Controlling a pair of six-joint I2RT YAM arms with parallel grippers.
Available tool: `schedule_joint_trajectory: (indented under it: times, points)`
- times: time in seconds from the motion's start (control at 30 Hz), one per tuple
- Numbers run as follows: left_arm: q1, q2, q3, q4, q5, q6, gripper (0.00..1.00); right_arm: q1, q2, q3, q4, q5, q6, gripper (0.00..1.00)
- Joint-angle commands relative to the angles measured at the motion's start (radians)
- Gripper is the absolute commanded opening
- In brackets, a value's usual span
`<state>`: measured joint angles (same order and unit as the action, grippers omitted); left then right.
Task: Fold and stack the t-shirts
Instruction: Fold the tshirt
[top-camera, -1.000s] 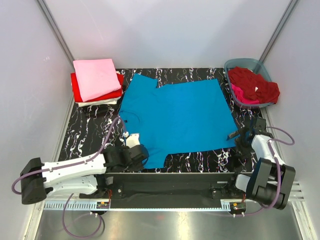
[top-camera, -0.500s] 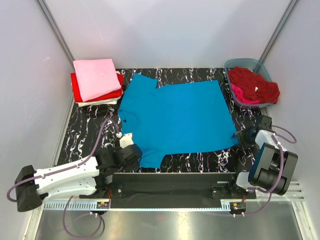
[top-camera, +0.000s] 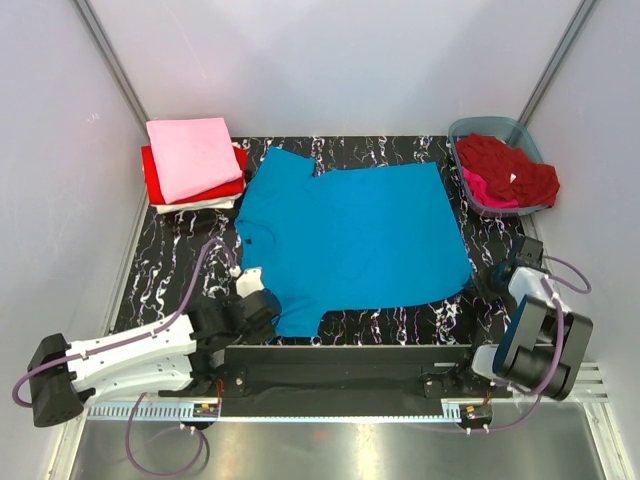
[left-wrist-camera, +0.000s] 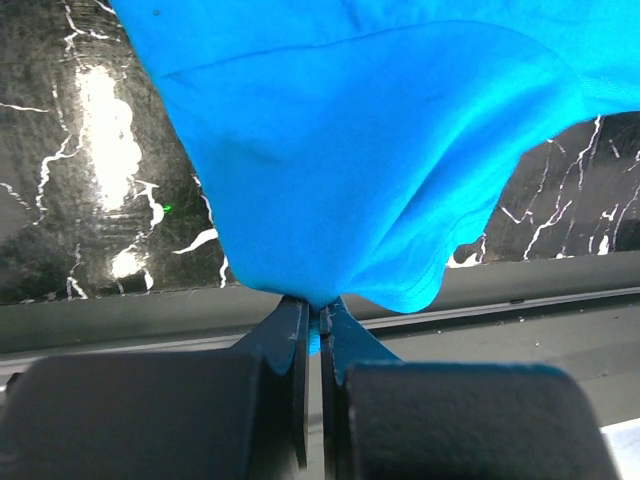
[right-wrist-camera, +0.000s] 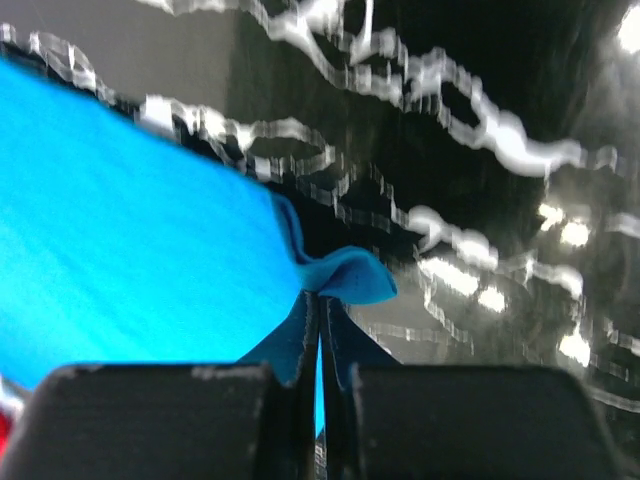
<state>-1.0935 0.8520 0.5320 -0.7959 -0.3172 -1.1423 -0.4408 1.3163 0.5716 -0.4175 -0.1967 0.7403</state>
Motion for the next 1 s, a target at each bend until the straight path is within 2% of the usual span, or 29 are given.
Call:
schedule_joint_trajectory:
  times: [0.0,0.23,0.6,0.7,0.77,0.87,0.97]
  points:
    - [0.003,-0.019,0.074,-0.052,-0.008,0.032,0.00,-0.001,-0.141,-0.009,-0.098,-0.090,0.014,0.00]
    - [0.001,-0.056,0.151,-0.153,0.036,0.061,0.00,-0.001,-0.319,0.168,-0.363,-0.072,-0.036,0.00]
    - [0.001,-0.142,0.290,-0.390,0.072,0.111,0.01,-0.001,-0.491,0.185,-0.564,-0.155,-0.094,0.00]
    - [0.006,-0.123,0.318,-0.366,0.087,0.185,0.10,-0.001,-0.515,0.174,-0.537,-0.145,-0.079,0.00]
    - [0.026,-0.058,0.338,-0.359,0.086,0.251,0.09,-0.001,-0.503,0.165,-0.495,-0.168,-0.078,0.00]
    - [0.115,0.031,0.381,-0.304,0.104,0.367,0.08,-0.001,-0.436,0.172,-0.413,-0.208,-0.087,0.00]
    - [0.268,0.110,0.422,-0.241,0.190,0.493,0.05,-0.001,-0.335,0.204,-0.334,-0.257,-0.102,0.00]
